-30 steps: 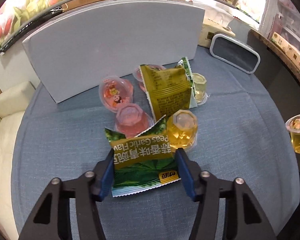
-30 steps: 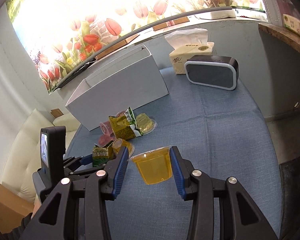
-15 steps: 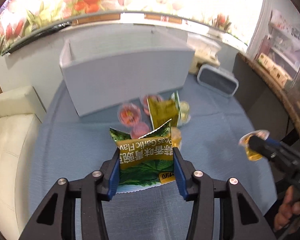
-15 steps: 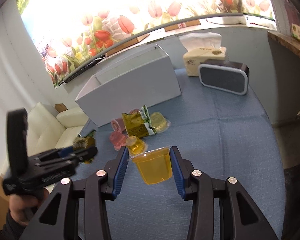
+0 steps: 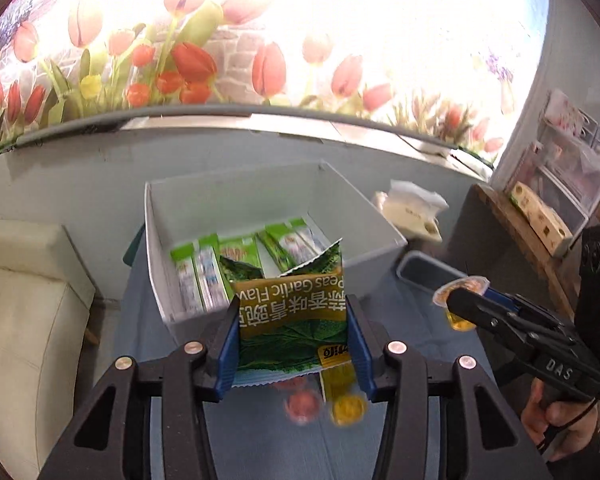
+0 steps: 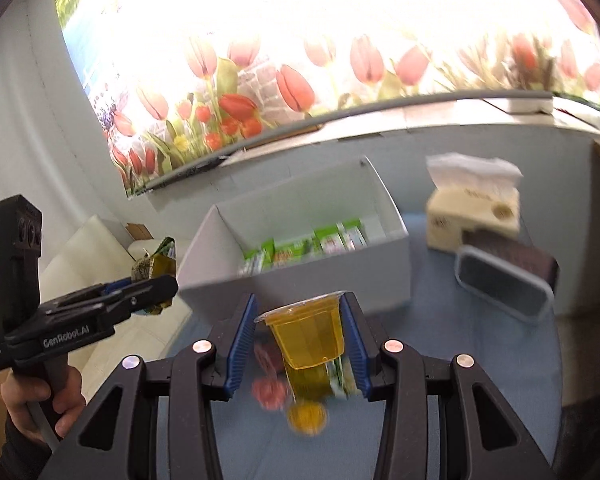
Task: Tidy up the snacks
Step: 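Drop the pea packet and jelly cup into the white box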
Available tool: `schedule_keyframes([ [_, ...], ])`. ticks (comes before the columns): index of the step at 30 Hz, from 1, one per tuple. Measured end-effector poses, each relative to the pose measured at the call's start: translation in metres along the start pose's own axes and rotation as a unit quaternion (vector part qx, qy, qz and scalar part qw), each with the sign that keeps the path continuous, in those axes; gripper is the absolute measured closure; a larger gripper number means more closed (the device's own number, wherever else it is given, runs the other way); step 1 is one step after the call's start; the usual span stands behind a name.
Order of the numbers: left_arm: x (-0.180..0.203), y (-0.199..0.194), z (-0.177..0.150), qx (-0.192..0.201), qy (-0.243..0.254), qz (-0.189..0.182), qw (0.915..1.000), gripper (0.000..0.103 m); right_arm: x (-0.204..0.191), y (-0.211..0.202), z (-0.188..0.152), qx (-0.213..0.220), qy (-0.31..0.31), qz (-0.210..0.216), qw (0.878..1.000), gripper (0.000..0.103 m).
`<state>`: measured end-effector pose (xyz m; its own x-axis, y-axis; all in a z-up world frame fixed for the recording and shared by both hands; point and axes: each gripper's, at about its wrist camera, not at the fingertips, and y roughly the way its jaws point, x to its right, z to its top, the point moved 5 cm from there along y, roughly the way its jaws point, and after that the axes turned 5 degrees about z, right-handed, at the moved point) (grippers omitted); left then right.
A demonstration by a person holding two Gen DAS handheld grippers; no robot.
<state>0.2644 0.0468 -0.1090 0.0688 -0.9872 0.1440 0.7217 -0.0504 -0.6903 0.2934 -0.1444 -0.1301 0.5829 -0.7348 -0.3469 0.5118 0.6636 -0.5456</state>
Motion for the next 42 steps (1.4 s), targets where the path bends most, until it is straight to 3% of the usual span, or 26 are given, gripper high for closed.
schedule_keyframes([
  [6,-0.024,0.038,0.04,-0.007,-0.012,0.01,0.9998,0.051,0.007,0.058,0.063,-0.016,0.0,0.009,1.0,0.056],
  [14,-0.05,0.083,0.059,-0.029,-0.012,0.003,0.9995,0.051,0.02,0.113,0.095,-0.045,0.012,0.005,0.999,0.056],
  [18,-0.054,0.094,0.055,-0.034,-0.006,-0.002,0.9994,0.05,0.019,0.126,0.093,-0.054,0.002,-0.002,0.999,0.056],
  [19,-0.054,0.097,0.054,-0.038,-0.007,-0.006,0.9992,0.042,0.02,0.128,0.092,-0.055,0.002,-0.007,0.998,0.055],
  [20,-0.055,0.1,0.054,-0.044,-0.007,-0.005,0.999,0.031,0.021,0.129,0.092,-0.056,0.003,-0.012,0.998,0.042],
  [21,-0.055,0.102,0.052,-0.049,-0.007,-0.005,0.9988,0.002,0.023,0.13,0.092,-0.057,0.009,-0.014,0.998,0.027],
  [22,-0.056,0.101,0.052,-0.041,-0.008,-0.006,0.9991,0.0,0.024,0.129,0.091,-0.052,0.013,-0.014,0.998,0.006],
  [32,-0.063,0.083,0.045,-0.029,-0.011,0.003,0.9995,0.0,0.026,0.101,0.092,-0.01,0.009,-0.031,0.999,0.006],
  [36,-0.057,0.067,0.033,-0.023,0.0,0.012,0.9997,0.0,0.021,0.078,0.071,0.007,0.008,-0.035,0.999,0.006],
  [42,-0.038,0.04,-0.011,-0.018,0.025,0.015,0.9994,0.0,0.017,0.047,0.018,0.001,-0.017,-0.048,0.999,0.006],
])
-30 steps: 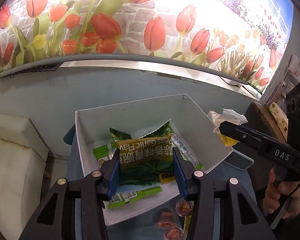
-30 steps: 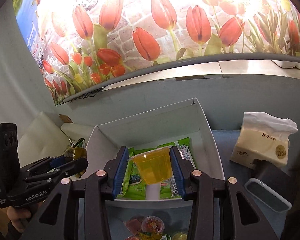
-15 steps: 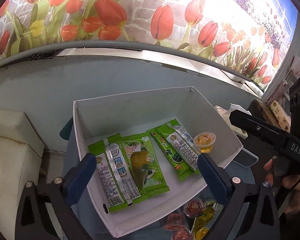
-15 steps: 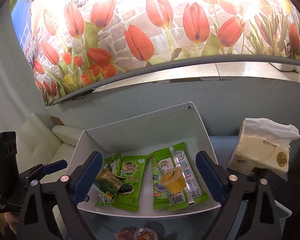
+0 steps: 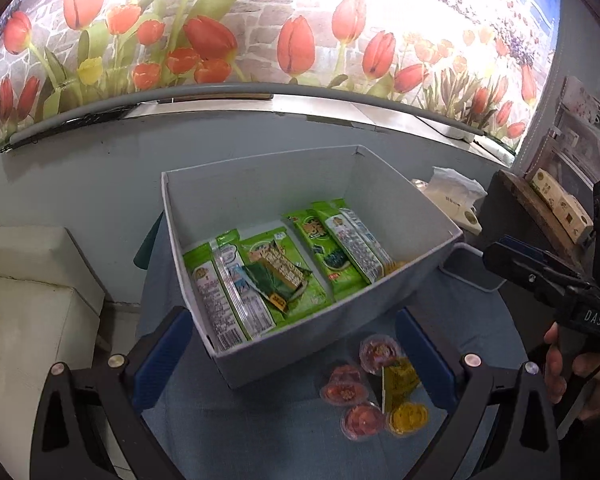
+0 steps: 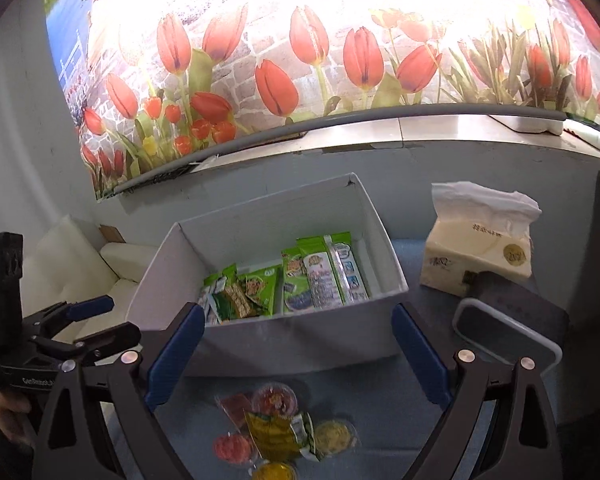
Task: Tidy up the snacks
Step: 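Drop the pea packet and jelly cup into the white box, then grasp the yellow snack packet with the right gripper while the left gripper reaches for a pink jelly cup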
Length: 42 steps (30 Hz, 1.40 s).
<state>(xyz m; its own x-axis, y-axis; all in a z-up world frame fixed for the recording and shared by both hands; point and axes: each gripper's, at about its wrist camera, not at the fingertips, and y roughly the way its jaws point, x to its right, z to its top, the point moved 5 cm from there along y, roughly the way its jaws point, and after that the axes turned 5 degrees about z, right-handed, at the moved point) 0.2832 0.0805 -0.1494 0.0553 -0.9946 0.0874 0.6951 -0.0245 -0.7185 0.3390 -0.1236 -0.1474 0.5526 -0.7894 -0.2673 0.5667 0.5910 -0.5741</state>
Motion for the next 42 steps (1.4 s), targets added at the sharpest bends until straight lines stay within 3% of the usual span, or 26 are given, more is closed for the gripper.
schedule_keyframes([
  [10,0.03,-0.04,-0.084,-0.008,0.007,-0.023,0.9997,0.0,-0.003,0.002,-0.095,-0.055,-0.044,-0.026,0.997,0.006],
  [16,0.035,-0.055,-0.113,-0.014,0.012,-0.026,0.9995,0.0,-0.03,0.034,-0.109,-0.084,-0.12,-0.033,0.989,0.006],
  [21,0.026,-0.053,-0.124,-0.023,0.009,-0.017,0.9996,0.0,-0.03,0.061,-0.113,-0.111,-0.116,-0.051,0.986,0.006],
  [27,0.019,-0.042,-0.136,-0.035,-0.001,-0.013,0.9993,0.0,-0.032,0.07,-0.116,-0.108,-0.129,-0.053,0.984,0.024],
  [29,0.017,-0.039,-0.138,-0.037,-0.005,-0.013,0.9992,0.0,-0.035,0.071,-0.113,-0.11,-0.135,-0.049,0.984,0.042],
  [32,0.017,-0.036,-0.139,-0.037,-0.005,-0.013,0.9992,0.0,-0.034,0.069,-0.11,-0.114,-0.129,-0.037,0.984,0.05],
  [35,0.018,-0.033,-0.14,-0.038,-0.006,-0.015,0.9991,0.0,-0.033,0.064,-0.109,-0.111,-0.114,-0.02,0.987,0.055],
  [42,0.031,-0.016,-0.136,-0.042,0.017,-0.004,0.999,0.0,-0.038,0.025,-0.098,-0.067,-0.108,-0.002,0.992,0.055],
])
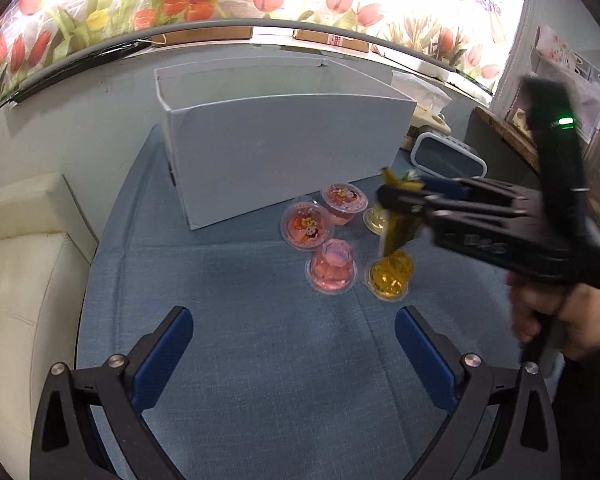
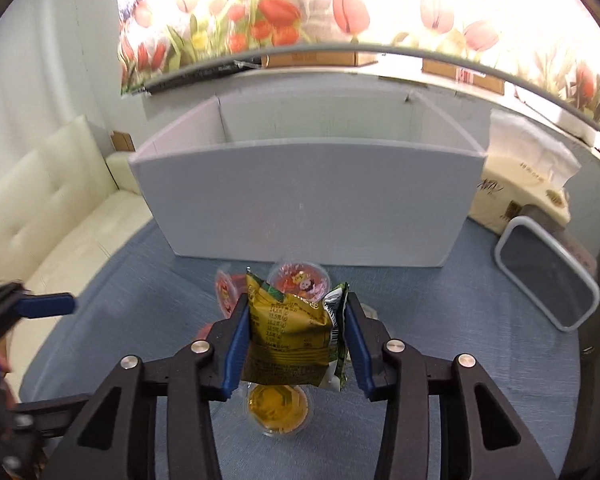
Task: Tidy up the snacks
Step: 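Grasp the yellow snack packet with the right gripper while the left gripper reaches for a pink jelly cup, then carry the yellow packet and pink jelly cup into the white box and open both grippers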
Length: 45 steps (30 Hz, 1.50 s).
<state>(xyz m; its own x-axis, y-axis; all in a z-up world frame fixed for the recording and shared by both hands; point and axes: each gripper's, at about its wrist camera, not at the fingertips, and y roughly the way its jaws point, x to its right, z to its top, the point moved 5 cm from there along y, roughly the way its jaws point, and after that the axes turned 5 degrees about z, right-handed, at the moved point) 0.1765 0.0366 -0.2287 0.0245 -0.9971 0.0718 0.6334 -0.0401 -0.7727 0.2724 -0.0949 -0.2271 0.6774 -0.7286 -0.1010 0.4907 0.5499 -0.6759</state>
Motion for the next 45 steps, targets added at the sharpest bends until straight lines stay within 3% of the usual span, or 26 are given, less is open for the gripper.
schedule_keyframes([
  [6,0.006,0.029,0.017,-0.013,-0.033,0.013,0.9993,0.0,0.015,-0.043,-0.004,0.032,0.025,-0.004,0.999,0.055],
  [14,0.03,0.079,0.03,-0.047,-0.029,0.062,0.9965,0.002,0.029,-0.087,-0.027,0.05,0.039,-0.013,0.998,0.055],
  [17,0.033,0.092,0.03,-0.06,-0.023,0.081,0.9947,0.023,0.033,-0.095,-0.034,0.051,0.042,-0.014,0.998,0.055],
  [20,0.031,0.097,0.027,-0.066,-0.032,0.066,0.9951,0.041,0.037,-0.099,-0.038,0.056,0.048,-0.014,0.997,0.055],
  [22,0.036,0.095,0.027,-0.067,-0.025,0.057,0.9958,0.061,0.038,-0.1,-0.039,0.059,0.056,-0.007,0.997,0.055],
  [23,0.037,0.094,0.027,-0.066,-0.022,0.056,0.996,0.063,0.039,-0.1,-0.04,0.059,0.057,-0.006,0.997,0.055],
  [31,0.032,0.078,0.022,-0.066,-0.024,0.043,0.9966,0.063,0.032,-0.1,-0.045,0.059,0.057,0.001,0.997,0.055],
  [45,0.037,-0.009,0.051,0.005,-0.012,0.004,0.9999,0.063,0.013,-0.102,-0.029,0.069,0.055,0.016,0.996,0.055],
])
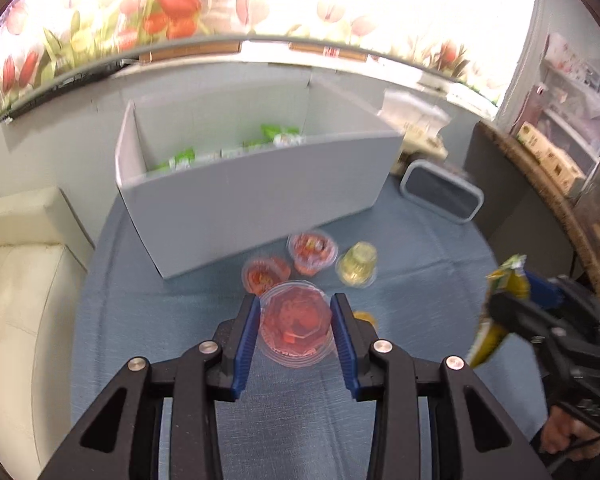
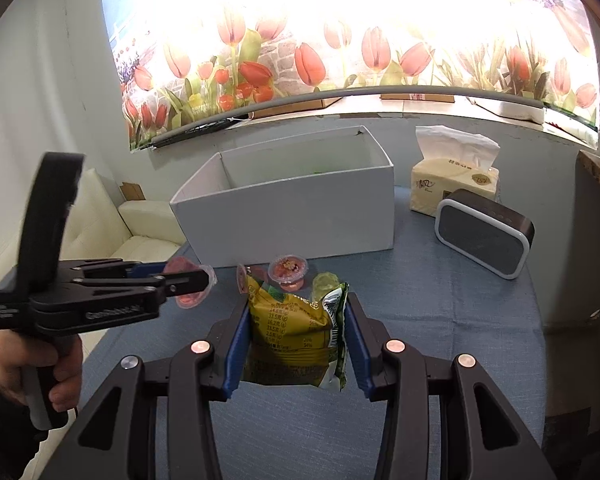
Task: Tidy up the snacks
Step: 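Carry the yellow packet and pink jelly cup into the white box and open both grippers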
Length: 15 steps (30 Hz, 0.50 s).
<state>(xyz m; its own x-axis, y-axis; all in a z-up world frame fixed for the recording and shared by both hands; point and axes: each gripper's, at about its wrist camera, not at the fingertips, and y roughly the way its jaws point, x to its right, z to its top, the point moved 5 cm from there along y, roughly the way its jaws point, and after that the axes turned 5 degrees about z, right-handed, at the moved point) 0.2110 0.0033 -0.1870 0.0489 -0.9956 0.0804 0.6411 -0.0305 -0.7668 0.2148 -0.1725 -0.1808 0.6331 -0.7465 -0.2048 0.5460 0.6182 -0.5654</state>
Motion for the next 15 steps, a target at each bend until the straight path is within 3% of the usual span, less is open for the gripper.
schedule_keyframes([
  [7,-0.016,-0.027,0.05,0.039,-0.011,-0.011,0.9991,0.063,-0.01,0.009,0.044,0.016,-0.023,-0.005,1.0,0.055],
  [15,-0.049,-0.019,0.123,0.06,-0.033,-0.012,0.9976,0.063,-0.004,0.053,0.127,0.019,-0.004,-0.002,1.0,0.055],
])
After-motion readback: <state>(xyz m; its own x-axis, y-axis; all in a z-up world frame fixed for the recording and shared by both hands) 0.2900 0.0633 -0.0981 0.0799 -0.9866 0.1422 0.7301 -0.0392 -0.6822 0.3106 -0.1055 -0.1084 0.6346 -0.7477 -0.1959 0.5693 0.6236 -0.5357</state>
